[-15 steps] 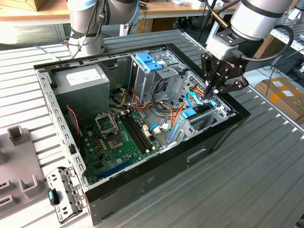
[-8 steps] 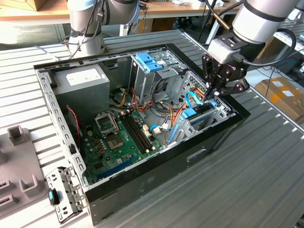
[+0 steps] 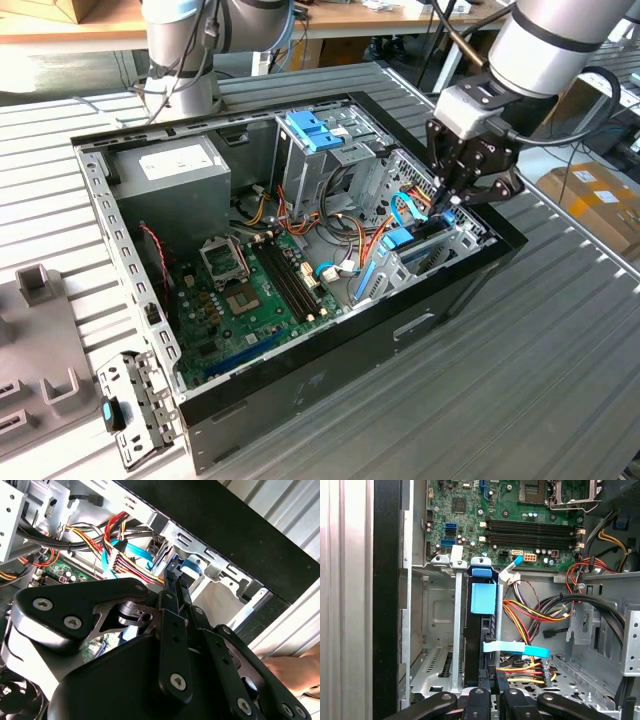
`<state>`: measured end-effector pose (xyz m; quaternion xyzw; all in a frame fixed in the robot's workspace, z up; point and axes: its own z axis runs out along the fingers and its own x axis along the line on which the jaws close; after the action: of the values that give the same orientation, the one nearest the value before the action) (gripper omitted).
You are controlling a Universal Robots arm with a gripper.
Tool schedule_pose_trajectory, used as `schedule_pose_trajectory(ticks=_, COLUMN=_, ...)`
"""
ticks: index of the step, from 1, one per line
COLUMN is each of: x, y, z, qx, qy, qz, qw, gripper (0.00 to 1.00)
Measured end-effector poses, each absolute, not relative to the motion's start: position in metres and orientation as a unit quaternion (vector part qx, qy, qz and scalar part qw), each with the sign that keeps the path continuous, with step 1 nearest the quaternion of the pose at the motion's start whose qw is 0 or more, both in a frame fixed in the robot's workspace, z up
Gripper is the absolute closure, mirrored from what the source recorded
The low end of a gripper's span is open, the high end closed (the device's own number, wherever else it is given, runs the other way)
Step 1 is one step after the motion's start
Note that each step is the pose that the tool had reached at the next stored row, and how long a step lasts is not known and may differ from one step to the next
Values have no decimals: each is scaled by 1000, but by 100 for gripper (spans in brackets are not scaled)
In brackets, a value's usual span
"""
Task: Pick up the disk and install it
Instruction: 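Insert the second disk wire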
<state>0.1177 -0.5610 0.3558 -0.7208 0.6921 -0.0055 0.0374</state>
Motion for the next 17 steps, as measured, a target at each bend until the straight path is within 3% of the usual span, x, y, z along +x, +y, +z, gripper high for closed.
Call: schedule_pose_trajectory(ticks=17, x=115, y=-562, z=351, qx=-721, qy=692, qz=-6, qw=38, gripper=83)
